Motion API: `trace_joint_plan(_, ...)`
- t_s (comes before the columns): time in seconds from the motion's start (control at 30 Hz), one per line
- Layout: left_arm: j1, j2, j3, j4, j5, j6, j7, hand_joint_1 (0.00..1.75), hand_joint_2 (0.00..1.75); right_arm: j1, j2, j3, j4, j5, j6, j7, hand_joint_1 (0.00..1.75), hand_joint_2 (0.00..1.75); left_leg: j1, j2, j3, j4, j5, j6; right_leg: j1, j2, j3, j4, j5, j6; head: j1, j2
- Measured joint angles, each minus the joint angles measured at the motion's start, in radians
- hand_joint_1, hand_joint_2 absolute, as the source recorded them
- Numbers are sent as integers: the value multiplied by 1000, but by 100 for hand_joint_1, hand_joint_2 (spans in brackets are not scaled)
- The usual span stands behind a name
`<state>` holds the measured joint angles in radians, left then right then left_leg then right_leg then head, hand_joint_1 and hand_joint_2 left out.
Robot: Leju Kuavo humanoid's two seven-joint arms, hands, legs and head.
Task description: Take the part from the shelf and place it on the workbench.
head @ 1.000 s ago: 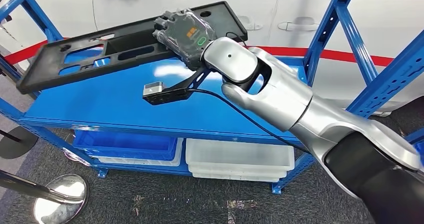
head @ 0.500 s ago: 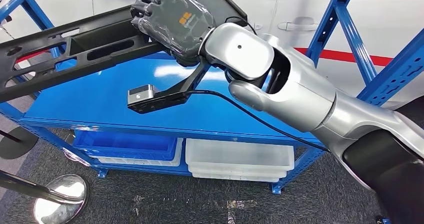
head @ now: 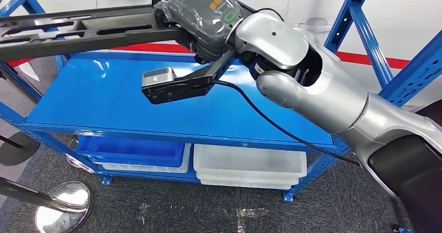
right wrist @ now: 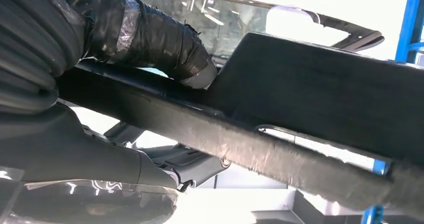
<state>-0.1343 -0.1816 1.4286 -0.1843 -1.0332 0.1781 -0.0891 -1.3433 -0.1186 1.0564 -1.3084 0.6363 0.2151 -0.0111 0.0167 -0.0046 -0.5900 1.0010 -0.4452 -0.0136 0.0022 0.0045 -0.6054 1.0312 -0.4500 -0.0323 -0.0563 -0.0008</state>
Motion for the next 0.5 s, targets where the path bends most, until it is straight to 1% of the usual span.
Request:
trace_joint_plan(0.1, 0, 0, 0, 0, 0, -2, -5, 0, 175, 6, -16, -9, -11, -21, -2, -7, 175, 175, 0, 0, 0, 0, 0, 0, 0, 0, 0, 0, 0, 0, 0, 0)
trace_joint_plan(0.23, 0, 0, 0, 0, 0, -3, -11, 0, 175, 11, -33, -11, -23, -14, -4, -7, 175, 175, 0, 0, 0, 0, 0, 0, 0, 0, 0, 0, 0, 0, 0, 0)
trace_joint_plan(0.5, 0, 0, -1, 0, -2, -1, -14, 0, 175, 21, -51, -12, -33, -7, -7, -7, 175, 175, 0, 0, 0, 0, 0, 0, 0, 0, 0, 0, 0, 0, 0, 0)
